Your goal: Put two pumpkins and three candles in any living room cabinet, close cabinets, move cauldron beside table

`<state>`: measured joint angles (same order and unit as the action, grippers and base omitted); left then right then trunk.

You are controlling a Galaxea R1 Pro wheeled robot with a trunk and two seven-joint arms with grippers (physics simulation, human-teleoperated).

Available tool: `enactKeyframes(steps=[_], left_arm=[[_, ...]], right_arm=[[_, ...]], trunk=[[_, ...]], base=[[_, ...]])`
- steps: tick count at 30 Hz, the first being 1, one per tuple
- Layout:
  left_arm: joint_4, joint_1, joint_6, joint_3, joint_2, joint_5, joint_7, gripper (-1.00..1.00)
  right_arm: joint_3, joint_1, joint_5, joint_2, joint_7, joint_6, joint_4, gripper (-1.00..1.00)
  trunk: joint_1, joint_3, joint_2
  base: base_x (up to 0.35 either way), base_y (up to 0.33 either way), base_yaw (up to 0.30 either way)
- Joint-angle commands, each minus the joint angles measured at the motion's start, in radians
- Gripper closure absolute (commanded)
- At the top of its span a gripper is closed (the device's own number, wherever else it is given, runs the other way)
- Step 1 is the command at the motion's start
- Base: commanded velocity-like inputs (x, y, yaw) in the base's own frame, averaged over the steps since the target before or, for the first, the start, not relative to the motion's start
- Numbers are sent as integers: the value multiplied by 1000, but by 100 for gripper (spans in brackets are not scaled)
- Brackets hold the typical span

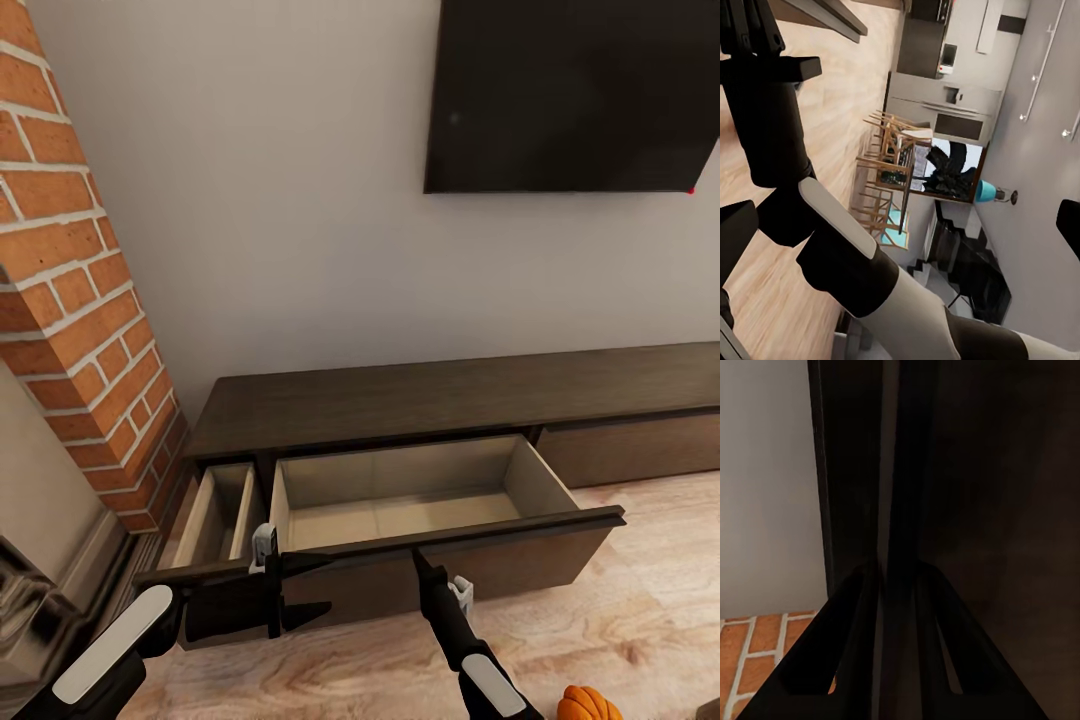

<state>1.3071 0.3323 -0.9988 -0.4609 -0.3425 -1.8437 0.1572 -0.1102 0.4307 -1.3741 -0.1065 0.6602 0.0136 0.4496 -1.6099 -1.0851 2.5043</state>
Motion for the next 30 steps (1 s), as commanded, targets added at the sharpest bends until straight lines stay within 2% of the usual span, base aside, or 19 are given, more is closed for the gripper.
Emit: enactKeyframes(steps=[1, 2, 15, 30], left_arm=[[0, 1, 0, -2, -1, 7, 10, -100], [0, 1, 0, -2, -1, 7, 10, -100], [0, 1, 0, -1, -1, 7, 10, -100], [0, 1, 0, -1, -1, 7, 10, -100]], right_arm=[[-5, -10, -14, 1, 56, 3, 1, 100], [-5, -10, -14, 1, 56, 3, 1, -100], [-5, -10, -14, 1, 56, 3, 0, -100], [-6, -10, -14, 4, 52, 5, 0, -100]], trunk=[[0, -1, 1], [0, -1, 1], [0, -1, 1], [0, -1, 1]], base=[[-6, 0, 0], [-4, 0, 0], [-14, 0, 0], [-195, 0, 0]])
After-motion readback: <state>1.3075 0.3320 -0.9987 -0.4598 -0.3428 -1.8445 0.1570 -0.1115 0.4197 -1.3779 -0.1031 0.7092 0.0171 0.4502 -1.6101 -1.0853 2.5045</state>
